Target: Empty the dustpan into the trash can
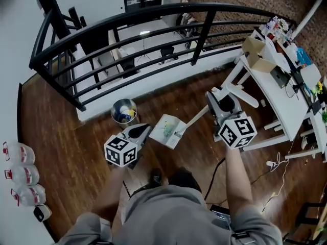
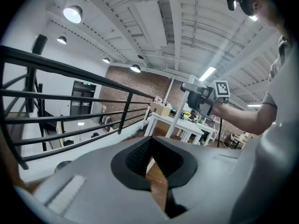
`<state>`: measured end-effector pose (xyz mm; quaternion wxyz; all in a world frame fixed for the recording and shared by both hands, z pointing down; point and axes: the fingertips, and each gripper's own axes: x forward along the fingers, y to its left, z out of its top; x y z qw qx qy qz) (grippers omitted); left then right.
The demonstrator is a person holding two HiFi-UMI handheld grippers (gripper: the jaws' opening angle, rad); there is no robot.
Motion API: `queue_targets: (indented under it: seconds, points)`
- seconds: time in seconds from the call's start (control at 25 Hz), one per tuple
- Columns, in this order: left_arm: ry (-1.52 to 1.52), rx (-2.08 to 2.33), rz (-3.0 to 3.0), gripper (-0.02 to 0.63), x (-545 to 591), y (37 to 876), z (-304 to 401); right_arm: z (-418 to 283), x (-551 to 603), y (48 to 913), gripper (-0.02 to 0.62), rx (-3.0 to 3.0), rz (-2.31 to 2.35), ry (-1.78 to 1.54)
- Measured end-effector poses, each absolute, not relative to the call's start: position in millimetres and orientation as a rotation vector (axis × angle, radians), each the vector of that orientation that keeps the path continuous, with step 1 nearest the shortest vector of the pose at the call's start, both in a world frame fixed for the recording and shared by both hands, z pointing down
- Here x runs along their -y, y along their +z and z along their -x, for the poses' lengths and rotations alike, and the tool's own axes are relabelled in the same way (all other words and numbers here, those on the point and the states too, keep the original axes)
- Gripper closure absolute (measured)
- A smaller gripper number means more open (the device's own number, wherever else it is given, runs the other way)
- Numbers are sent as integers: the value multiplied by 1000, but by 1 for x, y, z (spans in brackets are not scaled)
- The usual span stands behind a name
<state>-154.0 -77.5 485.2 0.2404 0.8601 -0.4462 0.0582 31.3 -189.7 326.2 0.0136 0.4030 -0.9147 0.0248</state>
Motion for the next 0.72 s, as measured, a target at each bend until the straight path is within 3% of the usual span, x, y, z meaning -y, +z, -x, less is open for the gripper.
queue_targets:
  seconds: [0.32, 0.72]
  points:
    - [93, 1467, -2261, 601, 94, 465, 247, 87, 224, 280, 479, 3052, -955, 44]
    - [51, 1693, -2094, 601, 120, 459, 309, 191, 257, 257, 483, 3195, -502, 50]
